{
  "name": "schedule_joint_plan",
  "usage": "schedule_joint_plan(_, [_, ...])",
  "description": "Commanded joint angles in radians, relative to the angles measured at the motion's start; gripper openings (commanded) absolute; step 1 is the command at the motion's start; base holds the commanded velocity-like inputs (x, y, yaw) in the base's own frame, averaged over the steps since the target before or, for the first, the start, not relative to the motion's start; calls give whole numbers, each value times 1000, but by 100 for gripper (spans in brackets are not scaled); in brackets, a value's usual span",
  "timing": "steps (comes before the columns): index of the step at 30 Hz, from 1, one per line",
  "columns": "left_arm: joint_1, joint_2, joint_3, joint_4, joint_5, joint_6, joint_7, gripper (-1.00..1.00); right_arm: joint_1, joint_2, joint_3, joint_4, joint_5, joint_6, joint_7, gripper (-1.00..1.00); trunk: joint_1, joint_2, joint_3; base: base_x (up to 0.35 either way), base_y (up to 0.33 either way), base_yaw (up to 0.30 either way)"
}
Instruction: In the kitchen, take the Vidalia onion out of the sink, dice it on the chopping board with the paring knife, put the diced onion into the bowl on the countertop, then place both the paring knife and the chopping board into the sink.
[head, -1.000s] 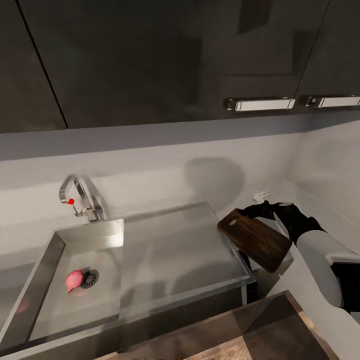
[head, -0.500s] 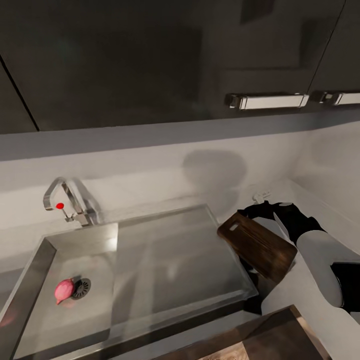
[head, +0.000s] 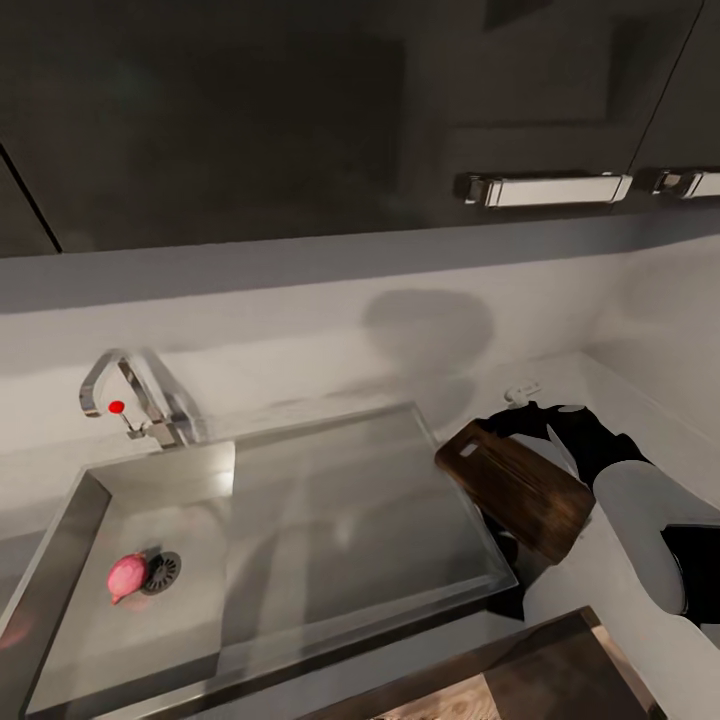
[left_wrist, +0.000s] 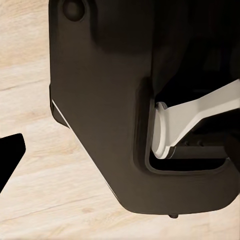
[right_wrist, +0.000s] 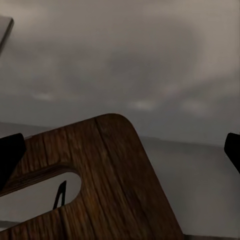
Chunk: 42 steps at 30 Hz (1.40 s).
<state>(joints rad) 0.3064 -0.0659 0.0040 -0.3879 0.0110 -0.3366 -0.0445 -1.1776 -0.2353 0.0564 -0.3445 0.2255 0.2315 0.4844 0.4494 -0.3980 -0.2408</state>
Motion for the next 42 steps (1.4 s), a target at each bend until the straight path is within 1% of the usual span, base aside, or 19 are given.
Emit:
schedule_joint_plan(1, [0,0,1,-2,1,-1,-3,100,0,-1,6,-2,2,5,3,100,1,-2,-3,0,0,0])
schedule_joint_plan(5, [0,0,1,-2,1,-1,-3,100,0,-1,5,-2,2,5,5,100,1,-2,-8,0,0,0])
schedule_joint_plan(17, [0,0,1,-2,1,-1,-3,100,0,0,6,-1,2,5,5,100,1,-2,-12,0,0,0])
schedule_joint_plan(35, [0,0,1,-2,1,-1,-4,100,0,1,6,-1,2,5,4,100,1,-2,-33,-1,0,0])
schedule_joint_plan(42, [0,0,1,-2,1,-1,-5,100,0,0,6,-1,2,5,5,100,1,-2,-41,-145,0,0])
